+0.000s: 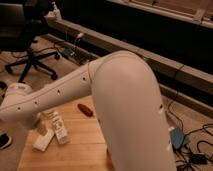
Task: Place the white sponge in the ceramic cup
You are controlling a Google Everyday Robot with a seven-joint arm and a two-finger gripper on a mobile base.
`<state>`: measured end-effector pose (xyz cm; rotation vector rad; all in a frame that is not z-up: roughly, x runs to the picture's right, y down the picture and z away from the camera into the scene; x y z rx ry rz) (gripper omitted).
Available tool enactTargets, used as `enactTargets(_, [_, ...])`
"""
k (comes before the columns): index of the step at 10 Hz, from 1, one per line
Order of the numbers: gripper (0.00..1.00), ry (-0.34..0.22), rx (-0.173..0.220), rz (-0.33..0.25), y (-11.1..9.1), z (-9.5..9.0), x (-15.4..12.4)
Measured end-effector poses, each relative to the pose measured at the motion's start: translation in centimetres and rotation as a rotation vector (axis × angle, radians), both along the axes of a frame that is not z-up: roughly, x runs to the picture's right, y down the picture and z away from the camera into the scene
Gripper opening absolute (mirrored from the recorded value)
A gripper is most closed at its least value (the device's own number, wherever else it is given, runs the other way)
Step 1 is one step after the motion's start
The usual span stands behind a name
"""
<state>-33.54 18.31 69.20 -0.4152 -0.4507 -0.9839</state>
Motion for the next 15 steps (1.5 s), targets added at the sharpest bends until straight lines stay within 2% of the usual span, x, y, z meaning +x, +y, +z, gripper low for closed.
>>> enactTargets(3, [0.65, 0.025, 0.038, -0.021, 0.7, 1.9, 0.3])
enactTargets(5, [0.65, 0.020, 0.048, -0.018, 1.7, 2.8, 0.2])
enactTargets(9, [0.65, 0.014, 0.023, -0.018, 3.5, 4.2, 0.1])
enactTargets(15, [0.65, 0.022, 0.007, -0.070, 4.9, 7.2, 0.5])
